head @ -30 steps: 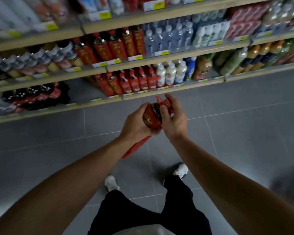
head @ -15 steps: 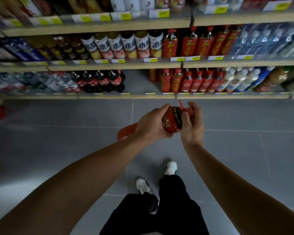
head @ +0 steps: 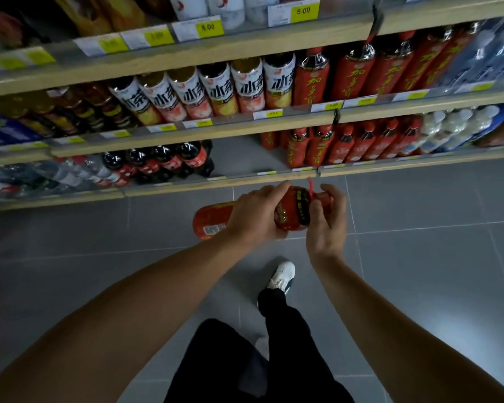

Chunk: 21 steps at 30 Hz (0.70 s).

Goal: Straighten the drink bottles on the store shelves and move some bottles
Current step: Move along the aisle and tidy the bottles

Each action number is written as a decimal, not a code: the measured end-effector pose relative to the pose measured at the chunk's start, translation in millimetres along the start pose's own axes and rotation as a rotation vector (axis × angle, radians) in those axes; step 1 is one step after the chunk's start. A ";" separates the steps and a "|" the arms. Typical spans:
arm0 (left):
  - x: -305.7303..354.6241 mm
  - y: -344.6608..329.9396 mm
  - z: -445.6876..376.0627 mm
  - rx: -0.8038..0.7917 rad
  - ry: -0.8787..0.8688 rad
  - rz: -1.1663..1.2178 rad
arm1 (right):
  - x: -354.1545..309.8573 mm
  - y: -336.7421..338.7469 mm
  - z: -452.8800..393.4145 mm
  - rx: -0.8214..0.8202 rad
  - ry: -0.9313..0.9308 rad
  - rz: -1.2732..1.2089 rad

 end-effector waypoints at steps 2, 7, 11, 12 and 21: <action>-22.5 -16.6 -22.9 0.003 -0.026 -0.002 | 8.9 -19.9 -20.5 0.009 0.003 -0.002; -73.3 -66.0 -76.9 0.014 -0.154 0.011 | 53.9 -58.9 -69.0 0.085 0.033 0.010; -117.3 -124.7 -115.4 -0.017 -0.291 -0.003 | 108.5 -82.9 -96.5 0.172 0.073 0.016; -127.9 -139.6 -122.9 -0.019 -0.330 0.002 | 123.1 -89.0 -102.8 0.198 0.087 0.018; -210.3 -262.4 -185.8 0.112 -0.501 0.186 | 233.0 -147.8 -174.0 0.345 0.331 0.032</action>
Point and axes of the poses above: each hand's wrist, its own z-axis away from the middle knuckle, its own y-axis out of the back of the hand, x = y × z, the point moved 1 cm from there along -z, towards the middle knuckle, and after that the axes turned 10 degrees about x, right-handed, at the moved point
